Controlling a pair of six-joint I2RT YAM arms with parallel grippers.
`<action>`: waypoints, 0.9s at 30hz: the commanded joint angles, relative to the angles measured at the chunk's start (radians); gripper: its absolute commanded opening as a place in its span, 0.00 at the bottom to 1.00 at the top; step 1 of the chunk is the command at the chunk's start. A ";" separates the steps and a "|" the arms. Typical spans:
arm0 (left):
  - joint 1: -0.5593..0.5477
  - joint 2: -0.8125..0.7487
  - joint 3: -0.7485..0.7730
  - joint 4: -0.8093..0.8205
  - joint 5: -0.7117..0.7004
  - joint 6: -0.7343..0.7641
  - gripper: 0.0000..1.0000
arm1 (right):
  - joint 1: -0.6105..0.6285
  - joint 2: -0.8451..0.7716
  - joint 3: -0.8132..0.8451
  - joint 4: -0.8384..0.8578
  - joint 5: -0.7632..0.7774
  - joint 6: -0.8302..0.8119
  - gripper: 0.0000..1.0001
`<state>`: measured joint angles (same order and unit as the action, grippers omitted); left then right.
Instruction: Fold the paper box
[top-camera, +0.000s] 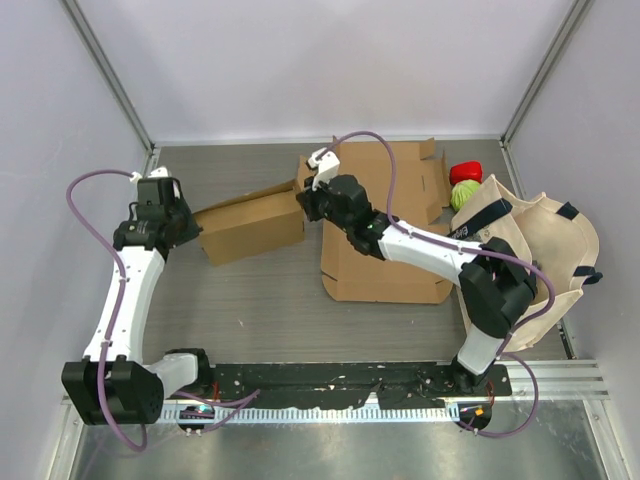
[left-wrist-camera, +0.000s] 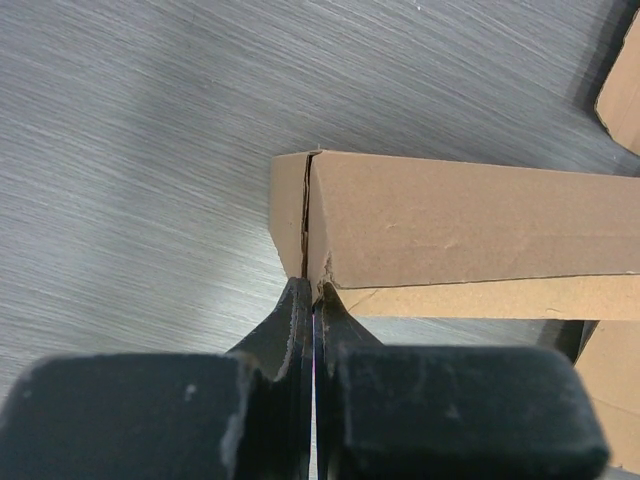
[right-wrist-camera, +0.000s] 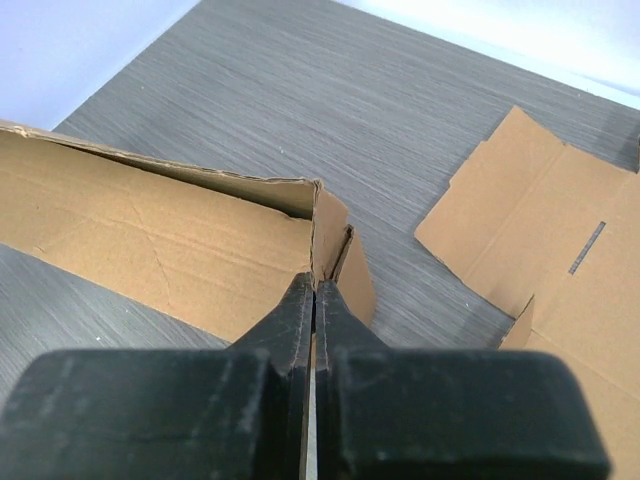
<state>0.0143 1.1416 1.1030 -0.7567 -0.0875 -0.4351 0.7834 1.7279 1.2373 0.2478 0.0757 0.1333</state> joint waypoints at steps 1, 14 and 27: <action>-0.005 0.044 -0.034 -0.009 -0.009 -0.021 0.00 | 0.042 0.013 -0.091 0.133 0.056 -0.006 0.01; -0.002 0.072 -0.022 -0.012 -0.004 -0.010 0.00 | 0.100 0.020 -0.085 -0.006 0.261 0.023 0.09; -0.004 0.084 -0.015 -0.007 0.006 -0.004 0.00 | -0.041 -0.016 0.370 -0.672 0.023 0.647 0.73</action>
<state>0.0151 1.1854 1.1099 -0.6930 -0.1051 -0.4362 0.8017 1.7283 1.4570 -0.2455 0.1799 0.4606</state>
